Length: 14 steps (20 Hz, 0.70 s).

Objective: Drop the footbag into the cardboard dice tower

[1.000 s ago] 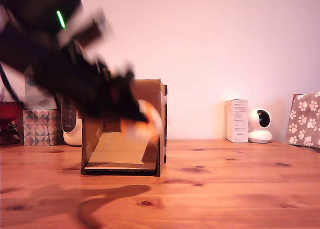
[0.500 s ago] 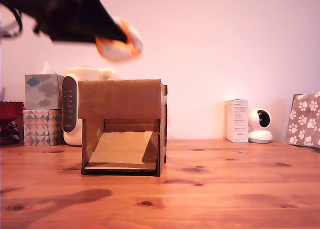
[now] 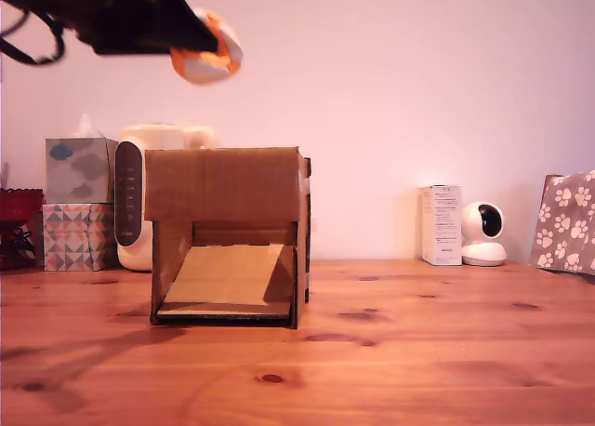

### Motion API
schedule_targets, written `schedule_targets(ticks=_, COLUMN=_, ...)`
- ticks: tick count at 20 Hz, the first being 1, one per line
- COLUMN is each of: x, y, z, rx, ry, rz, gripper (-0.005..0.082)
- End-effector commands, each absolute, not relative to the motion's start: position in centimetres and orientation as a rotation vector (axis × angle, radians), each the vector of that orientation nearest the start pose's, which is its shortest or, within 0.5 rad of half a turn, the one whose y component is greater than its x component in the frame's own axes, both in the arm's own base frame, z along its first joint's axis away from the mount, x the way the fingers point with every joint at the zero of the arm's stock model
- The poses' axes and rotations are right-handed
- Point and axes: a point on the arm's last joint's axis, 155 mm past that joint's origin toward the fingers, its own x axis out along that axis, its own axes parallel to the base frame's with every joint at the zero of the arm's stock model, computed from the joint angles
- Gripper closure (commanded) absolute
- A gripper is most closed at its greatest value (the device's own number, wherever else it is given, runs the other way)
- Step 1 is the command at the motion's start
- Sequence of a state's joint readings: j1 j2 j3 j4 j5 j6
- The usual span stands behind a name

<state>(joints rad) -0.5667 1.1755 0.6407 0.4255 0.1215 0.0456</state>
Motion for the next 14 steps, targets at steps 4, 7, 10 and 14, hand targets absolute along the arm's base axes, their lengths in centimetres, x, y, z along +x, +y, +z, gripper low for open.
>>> schedule_targets(ticks=4, x=37.2, y=-25.0, z=24.8, rx=0.082, ry=0.14, rz=-0.683, gripper=0.0659)
schedule_targets(ticks=7, x=39.6, y=-25.5, z=24.0, rx=0.093, ry=0.243, rz=-0.684, gripper=0.0659)
schedule_targets(ticks=10, x=41.7, y=-25.7, z=22.6, rx=0.101, ry=0.351, rz=-0.683, gripper=0.0658)
schedule_targets(ticks=14, x=43.0, y=-25.6, z=21.6, rx=0.106, ry=0.441, rz=-0.677, gripper=0.0567)
